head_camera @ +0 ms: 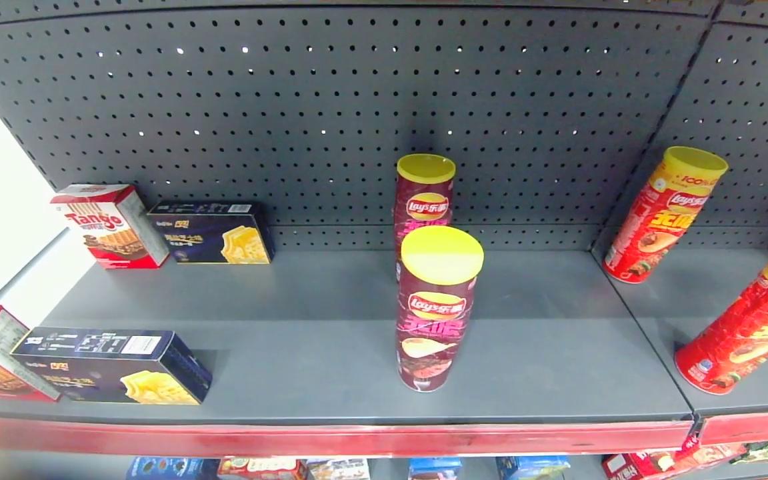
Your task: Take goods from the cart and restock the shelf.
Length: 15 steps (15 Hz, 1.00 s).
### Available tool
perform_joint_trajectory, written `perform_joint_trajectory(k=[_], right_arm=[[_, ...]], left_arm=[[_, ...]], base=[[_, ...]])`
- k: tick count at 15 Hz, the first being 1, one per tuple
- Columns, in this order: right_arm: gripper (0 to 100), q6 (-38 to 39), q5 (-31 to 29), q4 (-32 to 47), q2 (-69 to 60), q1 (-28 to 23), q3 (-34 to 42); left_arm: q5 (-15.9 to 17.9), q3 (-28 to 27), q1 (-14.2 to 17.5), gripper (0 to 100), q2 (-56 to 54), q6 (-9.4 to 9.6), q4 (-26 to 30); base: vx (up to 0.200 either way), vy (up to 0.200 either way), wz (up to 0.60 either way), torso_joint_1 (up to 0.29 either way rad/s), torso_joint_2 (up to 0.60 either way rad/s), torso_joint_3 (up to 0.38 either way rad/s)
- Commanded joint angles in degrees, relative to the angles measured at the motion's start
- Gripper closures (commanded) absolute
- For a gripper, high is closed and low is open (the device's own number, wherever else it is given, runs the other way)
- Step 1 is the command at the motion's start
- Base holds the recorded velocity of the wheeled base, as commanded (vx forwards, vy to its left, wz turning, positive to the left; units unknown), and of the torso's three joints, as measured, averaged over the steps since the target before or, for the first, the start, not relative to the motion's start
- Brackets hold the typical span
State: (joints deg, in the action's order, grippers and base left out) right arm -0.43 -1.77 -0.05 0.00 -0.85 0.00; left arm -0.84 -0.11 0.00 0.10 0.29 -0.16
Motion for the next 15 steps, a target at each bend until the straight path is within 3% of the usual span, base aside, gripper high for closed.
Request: perform_joint_trajectory(k=[1,15], right_arm=[[0,-0.01,0.01,0.05,0.0,-0.03,0.0],[0,0.08,0.01,0.05,0.0,-0.03,0.0]], left_arm=[[-0.04,0.02,0.0,0,0.08,-0.03,-0.02],[-0.13,0.02,0.0,0,-0.01,-0.03,-0.02]], base=[[0.0,0.0,0.0,0.0,0.0,0.0],[0.0,0.0,0.0,0.0,0.0,0.0]])
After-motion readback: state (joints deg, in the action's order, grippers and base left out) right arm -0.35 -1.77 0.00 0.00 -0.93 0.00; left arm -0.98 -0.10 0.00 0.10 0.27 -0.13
